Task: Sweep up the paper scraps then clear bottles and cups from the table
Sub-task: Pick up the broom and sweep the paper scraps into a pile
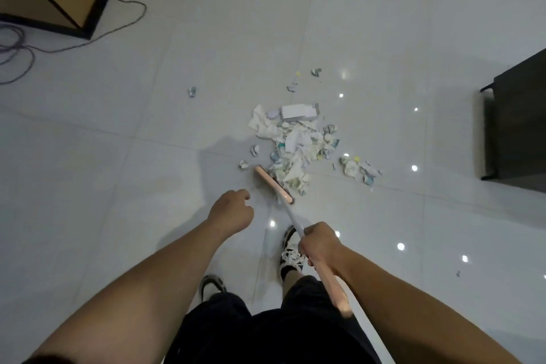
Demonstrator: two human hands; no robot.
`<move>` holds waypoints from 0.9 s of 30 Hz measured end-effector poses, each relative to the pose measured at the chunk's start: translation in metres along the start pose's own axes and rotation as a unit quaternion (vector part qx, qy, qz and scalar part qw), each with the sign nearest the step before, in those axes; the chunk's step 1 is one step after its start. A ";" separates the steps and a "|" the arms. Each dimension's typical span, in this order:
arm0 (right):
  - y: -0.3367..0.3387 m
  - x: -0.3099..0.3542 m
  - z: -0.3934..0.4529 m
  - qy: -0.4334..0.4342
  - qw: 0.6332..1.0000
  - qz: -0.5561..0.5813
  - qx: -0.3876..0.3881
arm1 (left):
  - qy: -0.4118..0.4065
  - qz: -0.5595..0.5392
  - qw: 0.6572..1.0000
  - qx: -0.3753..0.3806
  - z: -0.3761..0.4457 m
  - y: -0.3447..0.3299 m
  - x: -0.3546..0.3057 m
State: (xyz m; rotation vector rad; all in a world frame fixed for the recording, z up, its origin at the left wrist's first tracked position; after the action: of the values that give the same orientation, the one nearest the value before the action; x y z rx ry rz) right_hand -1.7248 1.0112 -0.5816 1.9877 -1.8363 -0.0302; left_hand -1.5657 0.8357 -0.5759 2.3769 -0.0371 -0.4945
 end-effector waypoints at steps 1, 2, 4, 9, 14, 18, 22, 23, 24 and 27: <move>0.008 0.010 0.004 0.013 1.000 -0.003 0.006 | 0.000 -0.001 1.000 -0.005 0.004 0.001 -0.012; 0.013 0.023 0.006 0.019 1.000 -0.004 0.022 | -0.001 0.001 1.000 -0.009 0.008 0.003 -0.023; 0.014 0.049 0.011 0.026 0.997 0.006 0.073 | -0.006 0.011 1.000 -0.018 0.014 0.008 -0.039; -0.005 0.097 0.036 -0.036 0.977 0.152 0.147 | 0.026 -0.001 0.999 -0.042 0.023 0.038 -0.028; 0.005 0.126 0.067 -0.067 0.966 0.227 0.105 | 0.060 -0.005 0.998 -0.036 0.043 0.077 0.027; 0.022 0.160 0.076 -0.075 0.967 0.243 0.020 | 0.087 -0.024 0.996 -0.019 0.079 0.108 0.062; 0.002 0.234 0.076 -0.070 0.965 0.246 0.051 | 0.052 -0.031 0.998 -0.021 0.128 0.157 0.073; -0.008 0.259 0.075 -0.065 0.964 0.251 0.066 | 0.042 -0.038 0.998 -0.021 0.138 0.172 0.077; -0.020 0.286 0.076 -0.059 0.960 0.259 0.084 | 0.034 -0.044 0.998 -0.024 0.147 0.189 0.083; -0.062 0.371 0.087 -0.052 0.940 0.296 0.162 | 0.030 -0.058 0.997 -0.032 0.173 0.240 0.112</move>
State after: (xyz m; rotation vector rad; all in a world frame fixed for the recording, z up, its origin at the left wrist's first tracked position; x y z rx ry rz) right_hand -1.6468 0.6330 -0.5799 1.5557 -2.5744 0.3760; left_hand -1.4988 0.5268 -0.5766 2.3388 0.1426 -0.4719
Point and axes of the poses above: each hand's wrist, its own z-axis towards the middle knuckle, its own y-axis out of the back of the hand, x = y × z, the point moved 8 cm from there along z, towards the middle knuckle, and after that the axes turned 1 degree about z, right-handed, at the moved point
